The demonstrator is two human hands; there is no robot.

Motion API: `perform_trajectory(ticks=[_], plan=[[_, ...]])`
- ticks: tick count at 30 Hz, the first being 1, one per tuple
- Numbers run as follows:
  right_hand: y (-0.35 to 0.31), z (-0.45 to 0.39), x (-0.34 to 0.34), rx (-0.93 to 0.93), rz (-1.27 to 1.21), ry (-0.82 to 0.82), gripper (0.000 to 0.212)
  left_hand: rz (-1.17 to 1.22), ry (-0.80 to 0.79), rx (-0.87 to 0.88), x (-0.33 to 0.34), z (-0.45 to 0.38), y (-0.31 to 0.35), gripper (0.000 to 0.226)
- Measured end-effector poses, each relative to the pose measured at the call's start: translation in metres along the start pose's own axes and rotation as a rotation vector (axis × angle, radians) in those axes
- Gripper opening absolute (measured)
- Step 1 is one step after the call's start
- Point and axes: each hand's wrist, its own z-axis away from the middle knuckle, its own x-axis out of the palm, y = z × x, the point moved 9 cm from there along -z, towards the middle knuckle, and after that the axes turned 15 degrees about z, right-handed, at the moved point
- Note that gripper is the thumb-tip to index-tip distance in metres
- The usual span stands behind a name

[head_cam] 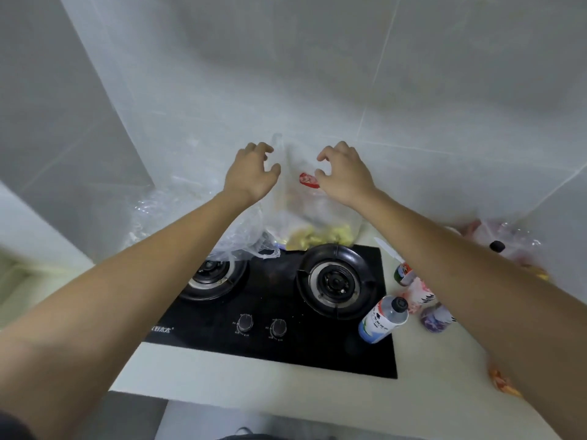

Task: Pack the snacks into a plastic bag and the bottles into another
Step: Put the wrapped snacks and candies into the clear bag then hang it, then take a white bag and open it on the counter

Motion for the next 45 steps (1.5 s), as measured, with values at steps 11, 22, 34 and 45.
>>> perform_trajectory(ticks=[11, 22, 34, 45], plan=[[-0.178, 0.074, 0.037, -0.498, -0.171, -0.080, 0.041, -0.452, 0.218, -0.249, -0.111, 0.198, -0.041, 0.054], [-0.414, 0.233, 0.069, -0.977, -0.192, -0.181, 0.043, -0.640, 0.489, -0.623, -0.251, 0.442, -0.106, 0.053], [-0.590, 0.243, 0.198, -0.849, -0.103, -0.428, 0.060, -0.613, 0.505, -0.632, -0.384, 0.495, -0.273, 0.058], [-0.584, 0.194, 0.312, -0.183, -0.299, -0.770, 0.081, -0.480, 0.273, -0.483, -0.452, 0.364, -0.378, 0.063]])
